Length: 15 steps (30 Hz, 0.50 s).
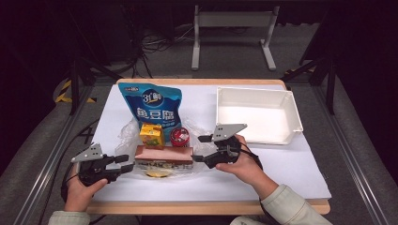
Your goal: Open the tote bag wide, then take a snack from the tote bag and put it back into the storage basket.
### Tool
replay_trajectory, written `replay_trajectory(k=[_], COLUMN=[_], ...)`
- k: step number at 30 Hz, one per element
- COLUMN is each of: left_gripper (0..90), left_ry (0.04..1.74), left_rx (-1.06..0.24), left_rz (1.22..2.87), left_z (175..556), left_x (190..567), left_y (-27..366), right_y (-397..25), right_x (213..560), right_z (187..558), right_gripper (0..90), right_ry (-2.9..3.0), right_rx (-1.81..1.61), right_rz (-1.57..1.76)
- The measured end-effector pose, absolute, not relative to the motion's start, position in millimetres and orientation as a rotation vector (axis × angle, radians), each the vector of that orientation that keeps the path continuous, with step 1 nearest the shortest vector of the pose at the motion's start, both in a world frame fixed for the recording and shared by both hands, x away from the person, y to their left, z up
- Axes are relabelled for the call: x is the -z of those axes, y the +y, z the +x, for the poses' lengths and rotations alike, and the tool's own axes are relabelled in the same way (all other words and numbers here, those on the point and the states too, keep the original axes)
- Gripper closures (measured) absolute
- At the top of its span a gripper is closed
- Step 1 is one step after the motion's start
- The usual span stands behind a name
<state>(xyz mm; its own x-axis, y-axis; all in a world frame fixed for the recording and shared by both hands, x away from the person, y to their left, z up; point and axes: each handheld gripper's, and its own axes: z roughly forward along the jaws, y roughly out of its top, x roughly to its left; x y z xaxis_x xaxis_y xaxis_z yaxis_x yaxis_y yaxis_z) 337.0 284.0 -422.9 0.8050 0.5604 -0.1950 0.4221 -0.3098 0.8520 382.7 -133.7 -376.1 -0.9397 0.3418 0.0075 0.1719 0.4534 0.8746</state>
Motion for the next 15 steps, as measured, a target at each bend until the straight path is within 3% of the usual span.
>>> replay_trajectory(k=[15], left_gripper=[52.2], left_ry=[0.782], left_rx=[-0.269], left_rz=[1.867], left_z=[331.7], left_x=[416.5], left_y=[293.1], right_y=[-116.7], right_x=[360.7], right_z=[387.4], right_gripper=[33.5], right_ry=[2.512], right_rx=[-1.572], right_rz=[0.431])
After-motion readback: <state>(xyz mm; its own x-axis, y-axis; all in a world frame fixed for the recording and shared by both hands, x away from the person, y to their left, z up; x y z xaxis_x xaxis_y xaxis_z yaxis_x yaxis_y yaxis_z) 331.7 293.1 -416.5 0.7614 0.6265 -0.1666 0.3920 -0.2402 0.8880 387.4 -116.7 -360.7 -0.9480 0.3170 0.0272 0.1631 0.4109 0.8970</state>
